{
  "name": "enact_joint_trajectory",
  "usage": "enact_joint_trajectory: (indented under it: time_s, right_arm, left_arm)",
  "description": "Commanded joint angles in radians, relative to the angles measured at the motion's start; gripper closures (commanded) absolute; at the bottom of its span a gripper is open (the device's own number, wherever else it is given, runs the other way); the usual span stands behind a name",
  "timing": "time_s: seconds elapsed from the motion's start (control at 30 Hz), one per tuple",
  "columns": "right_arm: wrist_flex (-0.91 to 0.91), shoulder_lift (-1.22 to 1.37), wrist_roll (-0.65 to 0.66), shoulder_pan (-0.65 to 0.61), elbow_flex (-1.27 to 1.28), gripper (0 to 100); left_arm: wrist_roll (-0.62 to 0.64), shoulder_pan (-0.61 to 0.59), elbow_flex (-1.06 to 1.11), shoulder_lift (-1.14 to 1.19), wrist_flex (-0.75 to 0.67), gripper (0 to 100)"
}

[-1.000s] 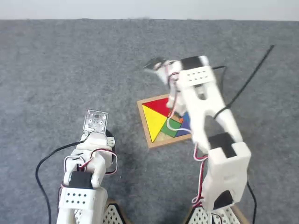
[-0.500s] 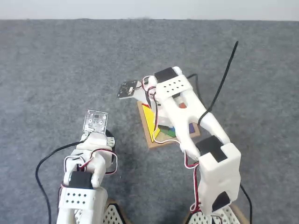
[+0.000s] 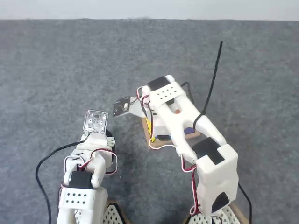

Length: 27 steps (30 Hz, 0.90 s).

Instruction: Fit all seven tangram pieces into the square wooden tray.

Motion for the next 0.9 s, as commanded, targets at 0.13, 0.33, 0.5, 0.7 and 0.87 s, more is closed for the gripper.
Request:
enact_joint_trajectory:
  time_s: [0.13,0.33,0.5,0.7,0.87]
  right_arm:
    - [-0.021,-0.076,0.057,-0.025,-0.003,90.2]
    - [-0.019,-0.074,0.08,-0.025,-0.003,90.2]
    - [-0.018,-0.073,0.117,-0.025,-0.002,89.8]
    - [-0.027,-0.073,0.144,-0.022,0.017,89.8]
    - [-0.027,-0.074,0.143,-0.019,0.017,89.7]
  left_arm:
    - [0.005,-0.003,-0.019,-0.012,0.0,99]
    - [0.005,-0.003,-0.019,-0.012,0.0,99]
    - [0.005,-0.003,-0.019,-0.012,0.0,99]
    - [0.005,-0.003,-0.019,-0.012,0.0,99]
    - [0.005,-0.003,-0.019,-0.012,0.0,99]
